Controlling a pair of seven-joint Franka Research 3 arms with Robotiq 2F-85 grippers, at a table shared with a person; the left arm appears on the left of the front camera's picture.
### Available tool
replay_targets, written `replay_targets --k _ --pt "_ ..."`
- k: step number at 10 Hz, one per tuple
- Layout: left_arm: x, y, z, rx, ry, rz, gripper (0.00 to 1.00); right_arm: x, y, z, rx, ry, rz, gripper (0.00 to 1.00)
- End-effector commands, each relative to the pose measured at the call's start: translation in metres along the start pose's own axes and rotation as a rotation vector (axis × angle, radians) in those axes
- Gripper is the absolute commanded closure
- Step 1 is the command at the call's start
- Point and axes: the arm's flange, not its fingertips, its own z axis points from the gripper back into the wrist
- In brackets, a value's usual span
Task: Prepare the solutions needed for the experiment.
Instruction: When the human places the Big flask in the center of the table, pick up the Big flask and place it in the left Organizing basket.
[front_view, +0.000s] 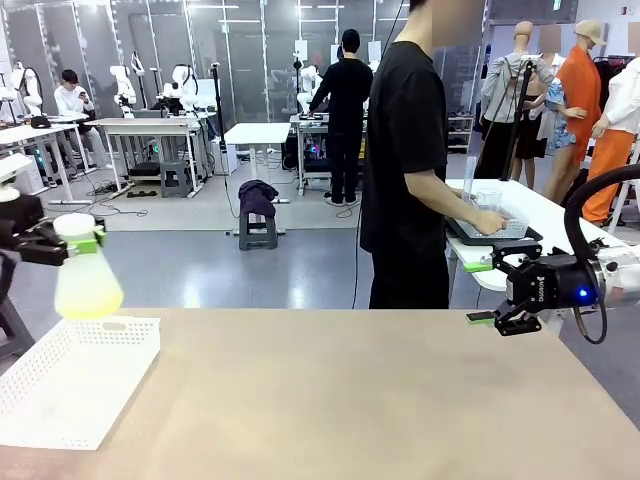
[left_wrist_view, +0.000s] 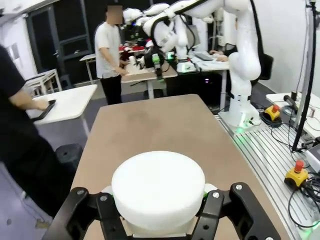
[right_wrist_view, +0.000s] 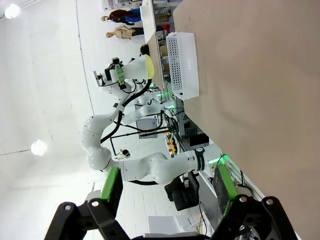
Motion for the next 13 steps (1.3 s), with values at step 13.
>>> replay_targets --k 13 --pt "-0.163 0.003 0.033 -0.001 -0.163 0.073 1.0 -0.002 0.001 0.001 -0.005 0.004 0.003 0.08"
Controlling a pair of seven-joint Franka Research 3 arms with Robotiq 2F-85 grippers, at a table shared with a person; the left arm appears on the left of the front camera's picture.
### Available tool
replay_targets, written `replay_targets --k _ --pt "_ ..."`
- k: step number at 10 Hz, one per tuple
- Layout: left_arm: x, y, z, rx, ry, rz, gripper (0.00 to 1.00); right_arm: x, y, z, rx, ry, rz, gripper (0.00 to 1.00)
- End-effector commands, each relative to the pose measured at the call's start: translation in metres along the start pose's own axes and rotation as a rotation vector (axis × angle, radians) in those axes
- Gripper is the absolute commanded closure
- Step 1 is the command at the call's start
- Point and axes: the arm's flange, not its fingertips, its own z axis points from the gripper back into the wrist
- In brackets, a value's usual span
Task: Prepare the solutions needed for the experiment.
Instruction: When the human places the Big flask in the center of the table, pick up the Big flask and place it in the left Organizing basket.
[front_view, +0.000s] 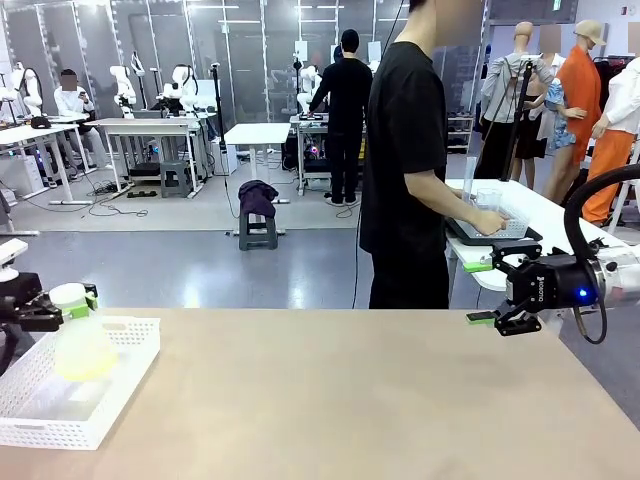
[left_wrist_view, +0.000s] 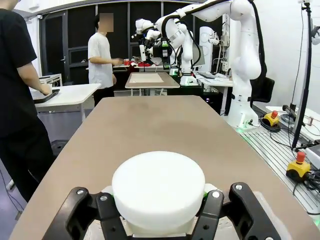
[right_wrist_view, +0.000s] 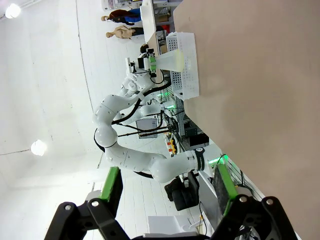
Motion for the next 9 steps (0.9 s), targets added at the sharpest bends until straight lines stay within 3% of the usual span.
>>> replay_targets --k 1,9 --pt "-0.001 0.005 0.002 -0.021 -0.039 -0.035 1.0 -0.002 0.001 0.001 -0.005 0.005 0.003 0.08" --pt "-0.017 0.013 -0.003 -0.003 0.019 0.005 1.0 -0.002 0.001 0.001 -0.005 0.005 0.003 0.08"
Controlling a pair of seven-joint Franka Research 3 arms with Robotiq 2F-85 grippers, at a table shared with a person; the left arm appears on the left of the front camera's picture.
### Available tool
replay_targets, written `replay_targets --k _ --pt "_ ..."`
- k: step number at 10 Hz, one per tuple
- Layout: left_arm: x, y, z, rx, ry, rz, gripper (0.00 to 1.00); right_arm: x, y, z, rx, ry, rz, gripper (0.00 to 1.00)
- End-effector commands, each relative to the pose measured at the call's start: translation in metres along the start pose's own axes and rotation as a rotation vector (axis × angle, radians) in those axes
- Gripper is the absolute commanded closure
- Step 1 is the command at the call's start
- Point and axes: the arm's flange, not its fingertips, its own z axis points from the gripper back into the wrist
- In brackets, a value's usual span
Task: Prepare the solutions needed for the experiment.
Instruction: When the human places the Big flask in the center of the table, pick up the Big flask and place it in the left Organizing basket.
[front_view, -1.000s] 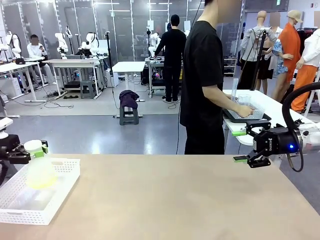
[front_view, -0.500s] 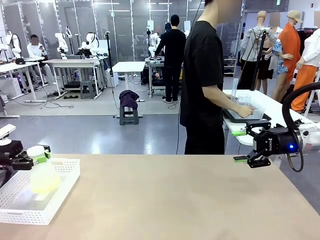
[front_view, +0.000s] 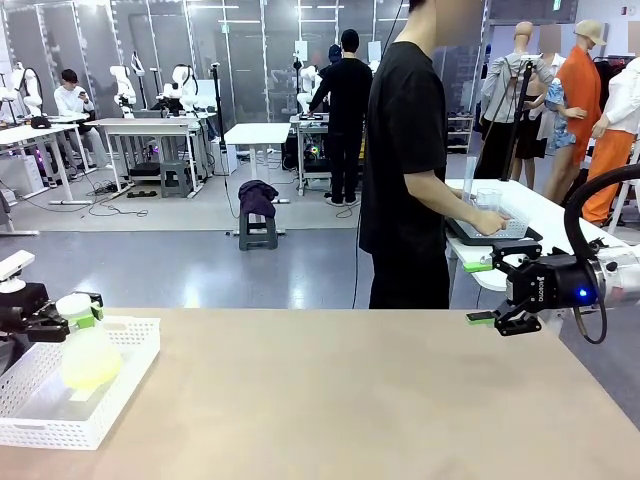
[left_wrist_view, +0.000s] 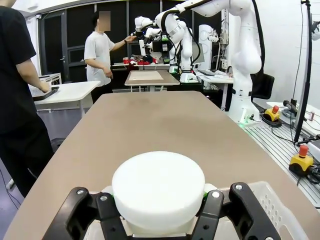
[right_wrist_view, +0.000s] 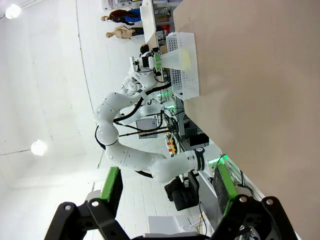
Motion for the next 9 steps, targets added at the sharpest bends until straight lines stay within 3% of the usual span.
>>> replay_targets --k 1,5,6,7,8,9 --pt "-0.002 0.012 0.0 0.006 0.015 0.021 1.0 -0.002 0.001 0.001 -0.005 0.005 0.003 0.08" --pt "-0.008 0.014 0.003 0.013 0.015 0.043 1.0 -0.002 0.001 0.001 -0.005 0.005 0.003 0.08" --pt "-0.009 0.014 0.004 0.002 0.017 0.061 0.72 -0.002 0.001 0.001 -0.005 0.005 0.003 0.08" --pt "-0.01 0.014 0.005 -0.012 0.015 0.053 0.57 -0.002 0.001 0.001 -0.005 0.005 0.003 0.08" --pt "-0.012 0.013 0.007 -0.013 0.014 0.055 0.52 -0.002 0.001 0.001 -0.005 0.005 0.003 0.08" --pt "-0.013 0.014 0.008 -0.011 0.014 0.058 0.37 -0.002 0.001 0.001 -0.005 0.005 0.003 0.08"
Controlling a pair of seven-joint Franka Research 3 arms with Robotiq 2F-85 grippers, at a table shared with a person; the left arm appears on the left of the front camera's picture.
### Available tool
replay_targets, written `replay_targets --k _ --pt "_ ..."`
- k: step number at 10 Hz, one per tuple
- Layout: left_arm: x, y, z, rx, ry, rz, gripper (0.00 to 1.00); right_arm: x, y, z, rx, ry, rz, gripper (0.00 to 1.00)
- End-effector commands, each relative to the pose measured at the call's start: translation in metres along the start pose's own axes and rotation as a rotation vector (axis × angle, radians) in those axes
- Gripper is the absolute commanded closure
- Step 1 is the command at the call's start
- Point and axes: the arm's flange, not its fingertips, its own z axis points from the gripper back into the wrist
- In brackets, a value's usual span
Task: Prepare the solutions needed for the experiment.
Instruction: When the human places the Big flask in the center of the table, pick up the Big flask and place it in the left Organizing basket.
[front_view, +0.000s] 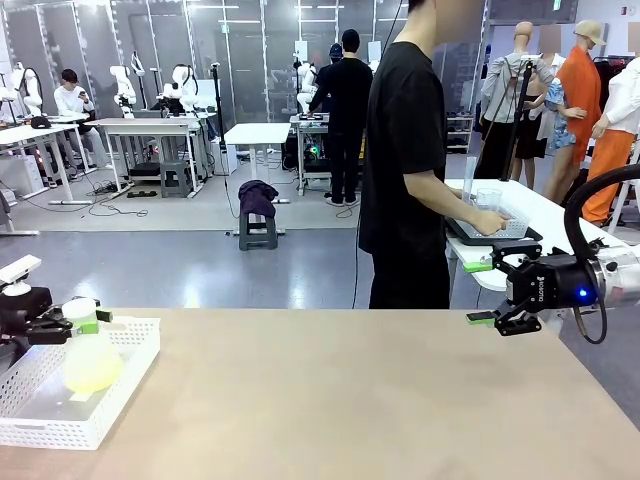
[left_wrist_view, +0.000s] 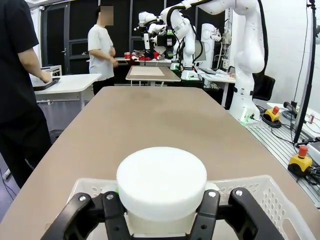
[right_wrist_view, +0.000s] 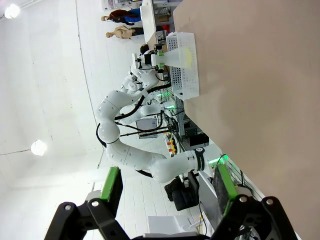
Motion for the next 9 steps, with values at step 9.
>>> replay_targets --k 9 --pt "-0.004 -0.005 0.017 0.027 0.003 0.009 0.0 -0.002 0.001 0.001 -0.005 0.005 0.003 0.08"
